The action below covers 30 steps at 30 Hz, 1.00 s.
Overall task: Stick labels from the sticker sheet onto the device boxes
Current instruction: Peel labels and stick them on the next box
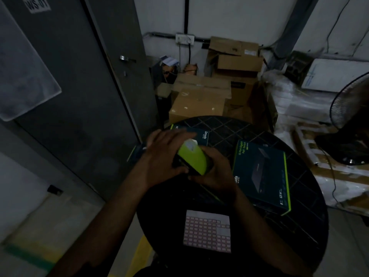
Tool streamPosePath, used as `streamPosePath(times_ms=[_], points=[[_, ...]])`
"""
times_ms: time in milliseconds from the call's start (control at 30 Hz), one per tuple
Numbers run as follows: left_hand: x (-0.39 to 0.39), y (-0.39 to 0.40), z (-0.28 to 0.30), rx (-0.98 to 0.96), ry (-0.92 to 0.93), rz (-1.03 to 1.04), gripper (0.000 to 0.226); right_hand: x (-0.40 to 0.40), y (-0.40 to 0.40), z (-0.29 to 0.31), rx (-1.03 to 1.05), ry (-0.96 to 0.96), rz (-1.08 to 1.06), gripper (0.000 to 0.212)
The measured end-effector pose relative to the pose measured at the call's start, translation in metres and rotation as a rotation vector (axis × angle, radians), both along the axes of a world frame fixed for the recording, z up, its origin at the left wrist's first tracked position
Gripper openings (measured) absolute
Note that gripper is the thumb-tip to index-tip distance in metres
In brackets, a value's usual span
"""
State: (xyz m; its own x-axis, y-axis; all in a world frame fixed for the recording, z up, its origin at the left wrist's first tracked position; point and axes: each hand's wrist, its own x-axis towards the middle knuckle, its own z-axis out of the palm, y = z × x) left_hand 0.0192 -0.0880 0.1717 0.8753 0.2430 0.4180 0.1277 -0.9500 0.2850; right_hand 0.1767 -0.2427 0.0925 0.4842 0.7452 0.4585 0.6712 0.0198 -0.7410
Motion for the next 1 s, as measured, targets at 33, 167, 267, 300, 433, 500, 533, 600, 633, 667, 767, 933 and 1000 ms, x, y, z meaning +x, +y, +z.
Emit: streamPosePath(times_ms=[33, 167, 267, 300, 433, 500, 533, 600, 633, 667, 767, 933, 1000], points=[[0.002, 0.004, 0.005, -0.087, 0.016, -0.069, 0.092, -0.003, 0.003, 0.005, 0.018, -0.044, 0.025, 0.086], [-0.008, 0.027, 0.005, -0.349, -0.042, -0.199, 0.059, -0.003, -0.002, 0.025, -0.098, -0.137, 0.064, 0.085], [-0.023, 0.031, -0.001, -0.536, -0.117, -0.157, 0.047, 0.013, -0.024, 0.033, -0.381, -0.25, 0.099, 0.092], [-0.026, 0.034, -0.005, -0.563, -0.124, -0.127, 0.046, 0.019, -0.035, 0.034, -0.464, -0.272, 0.09, 0.096], [-0.035, 0.047, -0.013, -0.413, 0.076, -0.141, 0.049, 0.024, -0.06, 0.038, -0.47, -0.274, 0.083, 0.092], [-0.031, 0.038, -0.011, -0.27, 0.236, -0.128, 0.061, 0.017, -0.052, 0.047, -0.46, -0.415, 0.078, 0.089], [-0.024, 0.028, -0.009, -0.208, 0.294, -0.13, 0.068, 0.013, -0.046, 0.054, -0.442, -0.493, 0.068, 0.086], [-0.007, 0.001, -0.009, -0.141, 0.364, -0.151, 0.076, 0.005, -0.034, 0.063, -0.36, -0.647, 0.049, 0.074], [0.002, -0.011, -0.011, -0.141, 0.347, -0.152, 0.076, 0.001, -0.029, 0.066, -0.337, -0.684, 0.035, 0.07], [0.008, -0.019, -0.012, -0.144, 0.292, -0.141, 0.074, -0.002, -0.026, 0.067, -0.343, -0.676, 0.024, 0.068], [0.011, -0.013, -0.01, -0.16, 0.206, -0.134, 0.071, -0.001, -0.028, 0.067, -0.405, -0.678, -0.025, 0.076], [-0.011, 0.015, -0.014, -0.358, 0.165, -0.128, 0.073, 0.043, -0.08, 0.083, -0.45, -0.467, -0.122, 0.083], [-0.018, 0.02, -0.016, -0.434, 0.108, -0.191, 0.07, 0.049, -0.087, 0.085, -0.279, -0.115, 0.055, 0.08]])
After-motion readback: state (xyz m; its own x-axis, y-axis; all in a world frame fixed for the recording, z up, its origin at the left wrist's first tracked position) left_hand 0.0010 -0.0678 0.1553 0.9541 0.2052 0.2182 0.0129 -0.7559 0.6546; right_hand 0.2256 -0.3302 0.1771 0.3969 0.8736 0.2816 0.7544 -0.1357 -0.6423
